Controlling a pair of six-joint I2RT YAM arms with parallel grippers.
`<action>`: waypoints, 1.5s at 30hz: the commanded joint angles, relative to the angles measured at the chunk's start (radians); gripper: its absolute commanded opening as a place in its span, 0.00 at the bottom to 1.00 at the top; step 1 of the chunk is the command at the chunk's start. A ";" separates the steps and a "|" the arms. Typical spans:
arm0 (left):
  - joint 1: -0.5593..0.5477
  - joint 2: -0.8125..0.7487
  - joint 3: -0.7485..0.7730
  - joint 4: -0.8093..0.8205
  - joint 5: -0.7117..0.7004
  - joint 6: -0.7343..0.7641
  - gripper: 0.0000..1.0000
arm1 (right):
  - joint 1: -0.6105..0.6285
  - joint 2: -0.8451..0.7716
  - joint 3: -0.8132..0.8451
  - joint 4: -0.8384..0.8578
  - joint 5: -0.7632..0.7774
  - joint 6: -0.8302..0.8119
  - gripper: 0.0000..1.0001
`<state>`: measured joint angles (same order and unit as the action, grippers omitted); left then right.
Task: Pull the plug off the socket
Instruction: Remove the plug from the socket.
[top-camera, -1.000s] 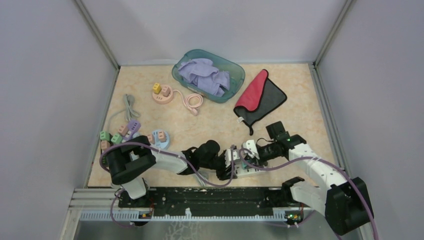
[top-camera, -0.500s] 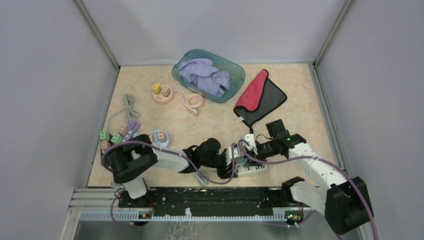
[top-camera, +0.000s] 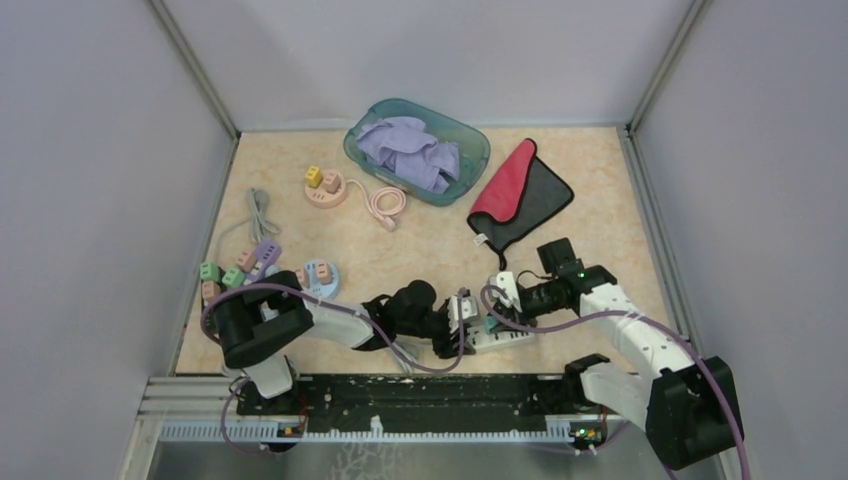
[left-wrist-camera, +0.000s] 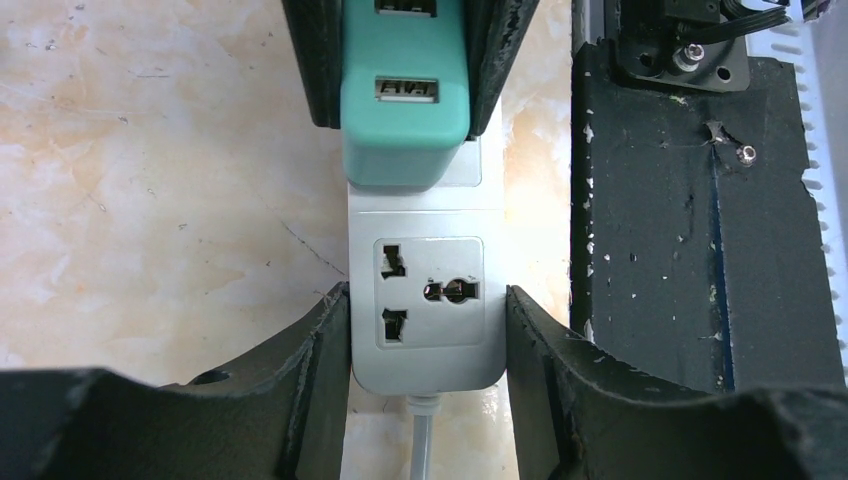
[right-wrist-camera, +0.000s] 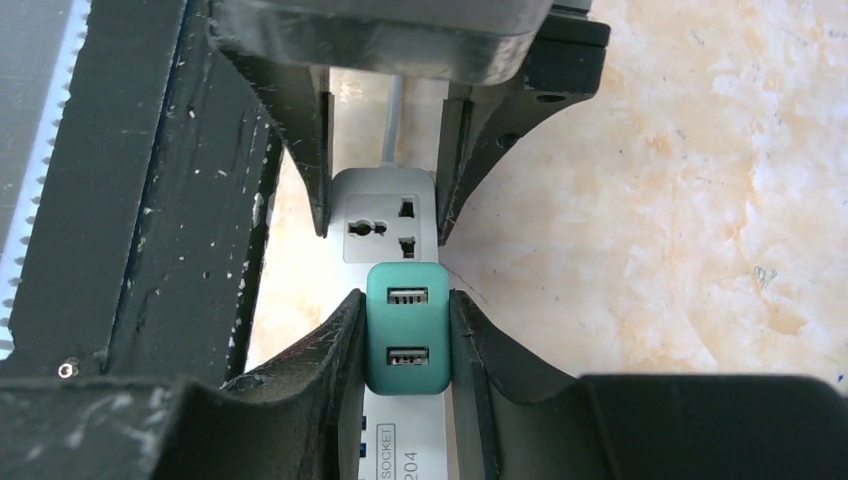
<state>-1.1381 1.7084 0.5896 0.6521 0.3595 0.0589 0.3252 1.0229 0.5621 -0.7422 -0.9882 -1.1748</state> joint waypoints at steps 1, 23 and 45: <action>0.017 -0.012 -0.026 -0.025 -0.066 -0.007 0.01 | -0.008 -0.018 0.033 -0.142 -0.153 -0.170 0.00; 0.016 0.023 0.042 -0.087 -0.032 -0.024 0.01 | 0.067 0.008 0.037 0.166 -0.022 0.233 0.00; 0.017 -0.087 -0.041 -0.124 -0.227 -0.080 0.01 | -0.130 -0.063 0.139 0.100 0.046 0.317 0.00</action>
<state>-1.1301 1.6669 0.5854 0.5720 0.2340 0.0071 0.2245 0.9890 0.6495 -0.6876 -0.9470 -0.9363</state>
